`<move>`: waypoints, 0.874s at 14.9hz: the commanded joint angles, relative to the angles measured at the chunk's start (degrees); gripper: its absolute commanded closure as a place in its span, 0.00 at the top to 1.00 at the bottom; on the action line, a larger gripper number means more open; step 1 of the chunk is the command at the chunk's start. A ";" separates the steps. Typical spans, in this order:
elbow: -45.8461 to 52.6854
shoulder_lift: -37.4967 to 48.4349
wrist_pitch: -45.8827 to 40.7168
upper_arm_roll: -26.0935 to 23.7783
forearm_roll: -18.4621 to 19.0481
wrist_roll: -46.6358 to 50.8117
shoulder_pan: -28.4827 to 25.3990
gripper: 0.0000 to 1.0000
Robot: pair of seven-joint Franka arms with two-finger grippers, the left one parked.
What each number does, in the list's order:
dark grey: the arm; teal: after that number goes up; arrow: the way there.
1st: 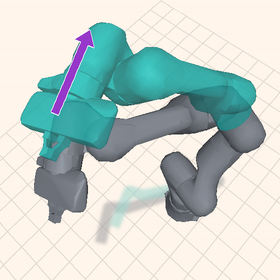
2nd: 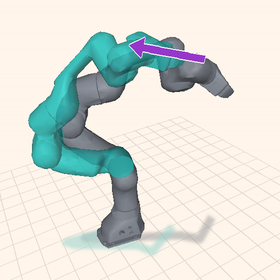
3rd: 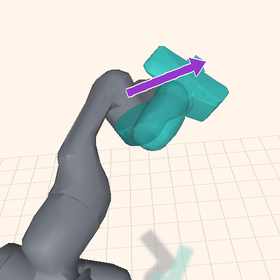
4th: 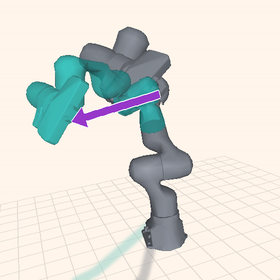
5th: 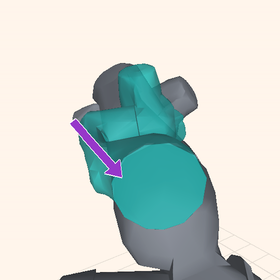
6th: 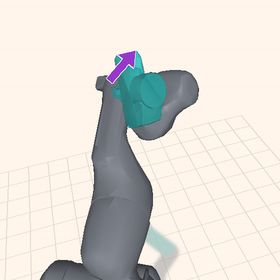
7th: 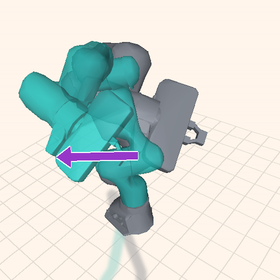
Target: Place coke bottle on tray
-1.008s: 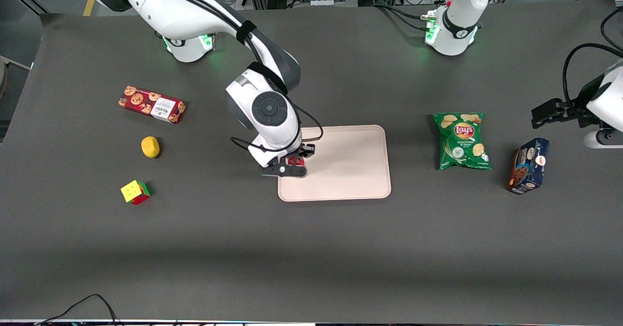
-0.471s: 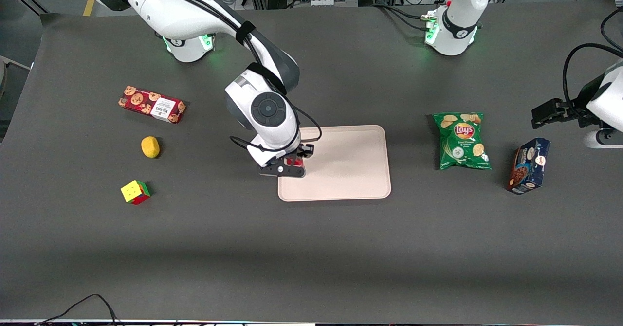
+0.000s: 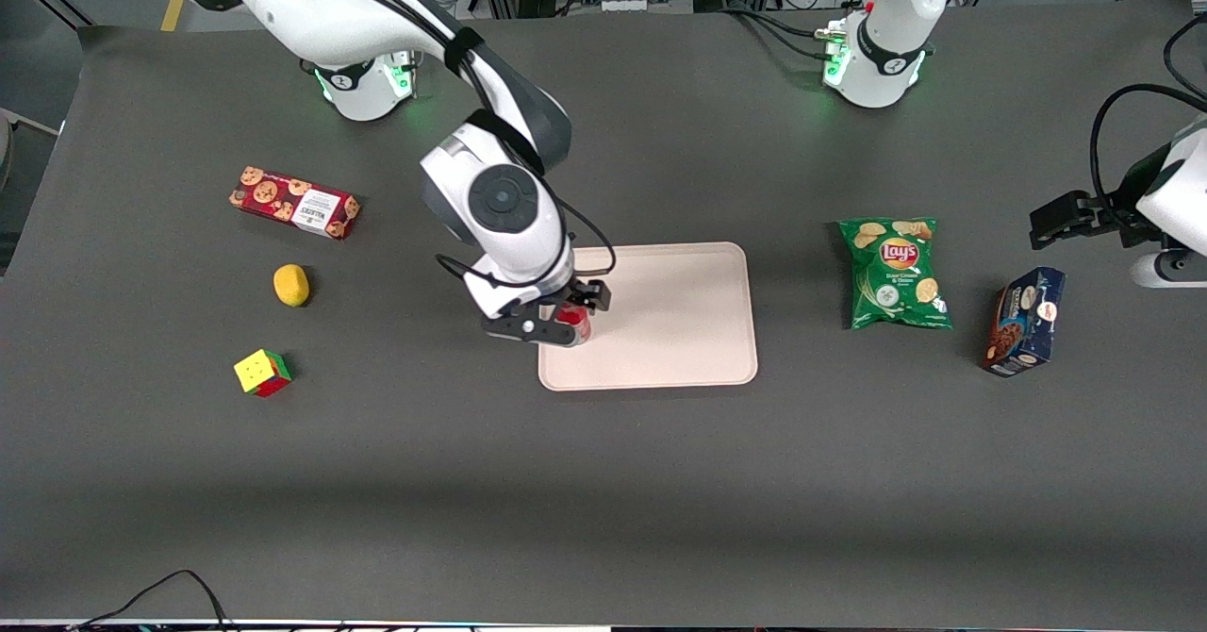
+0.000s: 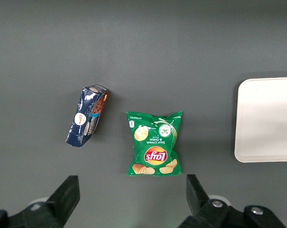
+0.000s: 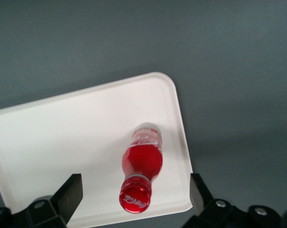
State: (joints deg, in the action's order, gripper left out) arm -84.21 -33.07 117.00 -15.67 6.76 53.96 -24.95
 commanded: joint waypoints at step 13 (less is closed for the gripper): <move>-29.23 43.15 -8.72 27.08 -10.98 -52.09 9.39 1.00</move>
State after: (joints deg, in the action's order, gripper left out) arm -104.20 1.98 107.49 6.24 -2.74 10.35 -15.11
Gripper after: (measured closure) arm 0.000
